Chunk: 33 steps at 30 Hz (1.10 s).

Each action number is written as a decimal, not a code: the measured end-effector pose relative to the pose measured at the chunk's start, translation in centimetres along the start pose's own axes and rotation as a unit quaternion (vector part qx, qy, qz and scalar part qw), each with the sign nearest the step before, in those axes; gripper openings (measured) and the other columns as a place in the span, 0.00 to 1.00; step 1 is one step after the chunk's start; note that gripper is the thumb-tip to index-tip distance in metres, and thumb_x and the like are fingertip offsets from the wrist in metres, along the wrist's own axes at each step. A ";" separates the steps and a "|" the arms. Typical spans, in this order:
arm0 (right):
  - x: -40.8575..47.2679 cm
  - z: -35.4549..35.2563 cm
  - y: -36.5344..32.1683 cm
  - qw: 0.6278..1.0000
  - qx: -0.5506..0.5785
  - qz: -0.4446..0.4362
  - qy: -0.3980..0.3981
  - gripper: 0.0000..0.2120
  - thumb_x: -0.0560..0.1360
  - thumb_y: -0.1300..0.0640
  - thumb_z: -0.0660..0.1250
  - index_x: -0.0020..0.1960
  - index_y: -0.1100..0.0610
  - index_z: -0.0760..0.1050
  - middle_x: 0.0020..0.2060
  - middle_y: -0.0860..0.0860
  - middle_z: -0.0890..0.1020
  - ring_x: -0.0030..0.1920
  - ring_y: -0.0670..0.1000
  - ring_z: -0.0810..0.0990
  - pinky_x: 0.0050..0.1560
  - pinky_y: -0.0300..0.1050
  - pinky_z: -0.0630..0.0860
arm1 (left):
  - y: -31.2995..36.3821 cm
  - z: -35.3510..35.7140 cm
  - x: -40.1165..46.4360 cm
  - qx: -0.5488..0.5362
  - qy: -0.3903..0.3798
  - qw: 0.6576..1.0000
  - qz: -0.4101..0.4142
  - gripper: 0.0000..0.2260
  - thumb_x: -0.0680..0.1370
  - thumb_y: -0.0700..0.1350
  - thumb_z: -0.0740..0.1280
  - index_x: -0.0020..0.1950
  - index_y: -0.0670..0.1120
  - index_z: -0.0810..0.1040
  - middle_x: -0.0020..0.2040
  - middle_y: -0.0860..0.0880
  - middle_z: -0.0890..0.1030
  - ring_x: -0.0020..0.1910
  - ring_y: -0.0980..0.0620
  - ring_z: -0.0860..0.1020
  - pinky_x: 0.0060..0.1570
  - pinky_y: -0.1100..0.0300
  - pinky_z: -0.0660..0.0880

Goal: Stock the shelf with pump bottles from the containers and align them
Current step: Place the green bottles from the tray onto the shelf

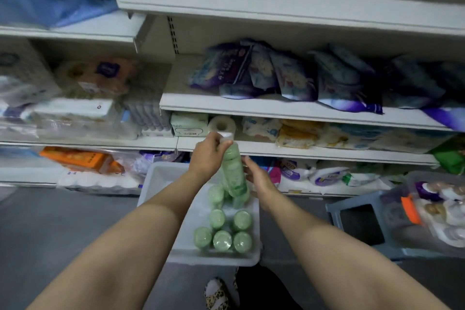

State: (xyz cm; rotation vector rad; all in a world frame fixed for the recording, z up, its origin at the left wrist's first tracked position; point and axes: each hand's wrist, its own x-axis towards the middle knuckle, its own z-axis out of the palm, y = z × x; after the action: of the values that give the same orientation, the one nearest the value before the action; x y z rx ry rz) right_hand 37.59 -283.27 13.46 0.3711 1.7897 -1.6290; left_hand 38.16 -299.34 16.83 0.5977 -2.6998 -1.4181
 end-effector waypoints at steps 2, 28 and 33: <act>-0.7 0.0 -1.7 0.999 0.025 -0.032 0.006 0.14 0.80 0.39 0.61 0.55 0.43 0.83 0.49 0.42 0.86 0.44 0.38 0.84 0.42 0.42 0.76 | 2.3 -1.2 0.5 -0.006 0.022 1.000 0.020 0.15 0.80 0.57 0.64 0.55 0.45 0.76 0.49 0.45 0.82 0.51 0.42 0.79 0.52 0.47 0.75; -15.7 -4.4 -27.5 0.930 0.179 -0.320 -0.021 0.19 0.77 0.37 0.62 0.48 0.48 0.86 0.49 0.50 0.87 0.46 0.49 0.87 0.35 0.44 0.81 | 25.6 -8.9 -2.1 -0.224 0.045 0.936 0.269 0.33 0.76 0.45 0.72 0.76 0.64 0.62 0.60 0.52 0.82 0.58 0.56 0.80 0.59 0.52 0.79; -14.8 -5.0 -30.4 0.925 0.146 -0.350 -0.003 0.18 0.81 0.38 0.57 0.54 0.45 0.82 0.52 0.45 0.86 0.51 0.45 0.84 0.46 0.47 0.78 | 27.6 -9.2 0.6 -0.159 0.118 0.934 0.298 0.35 0.75 0.43 0.73 0.78 0.61 0.61 0.65 0.53 0.79 0.62 0.56 0.77 0.63 0.58 0.74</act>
State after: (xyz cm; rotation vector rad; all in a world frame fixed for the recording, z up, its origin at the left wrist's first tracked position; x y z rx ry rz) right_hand 28.05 -280.40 46.10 -0.1827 1.7782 -2.3933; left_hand 30.73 -292.73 44.13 -0.0768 -2.1239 -1.4344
